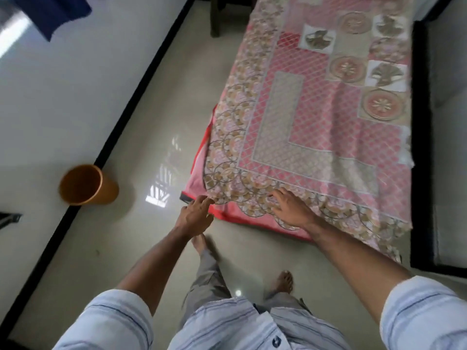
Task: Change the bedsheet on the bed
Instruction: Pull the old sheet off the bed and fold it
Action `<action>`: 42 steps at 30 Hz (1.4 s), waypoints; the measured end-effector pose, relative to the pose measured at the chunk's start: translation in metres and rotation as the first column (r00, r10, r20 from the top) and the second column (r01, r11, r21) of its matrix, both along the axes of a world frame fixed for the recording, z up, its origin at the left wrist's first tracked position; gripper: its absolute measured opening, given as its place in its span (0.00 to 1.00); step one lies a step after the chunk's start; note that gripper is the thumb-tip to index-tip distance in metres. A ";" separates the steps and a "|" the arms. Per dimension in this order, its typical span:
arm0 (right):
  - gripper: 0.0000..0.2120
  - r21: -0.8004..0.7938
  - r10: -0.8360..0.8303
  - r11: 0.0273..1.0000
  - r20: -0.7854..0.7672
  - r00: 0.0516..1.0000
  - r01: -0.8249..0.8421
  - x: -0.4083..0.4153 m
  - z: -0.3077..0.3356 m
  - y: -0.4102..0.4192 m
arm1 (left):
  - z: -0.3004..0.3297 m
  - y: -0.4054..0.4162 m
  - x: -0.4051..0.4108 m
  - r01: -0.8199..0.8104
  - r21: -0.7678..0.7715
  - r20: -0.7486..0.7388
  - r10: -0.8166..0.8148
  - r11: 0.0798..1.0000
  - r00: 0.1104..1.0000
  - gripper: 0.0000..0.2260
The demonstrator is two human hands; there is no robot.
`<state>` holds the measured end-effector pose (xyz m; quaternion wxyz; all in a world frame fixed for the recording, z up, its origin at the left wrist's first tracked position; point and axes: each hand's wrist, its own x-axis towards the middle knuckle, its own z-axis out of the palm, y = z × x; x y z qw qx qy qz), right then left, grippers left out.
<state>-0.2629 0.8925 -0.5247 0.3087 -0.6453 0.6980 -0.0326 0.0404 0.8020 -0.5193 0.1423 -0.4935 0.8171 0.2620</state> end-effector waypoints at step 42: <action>0.38 0.229 -0.153 0.972 0.472 0.868 0.047 0.268 -0.202 -0.203 | -0.207 -0.191 0.147 -0.290 0.776 -0.242 0.690 0.559 0.682 0.03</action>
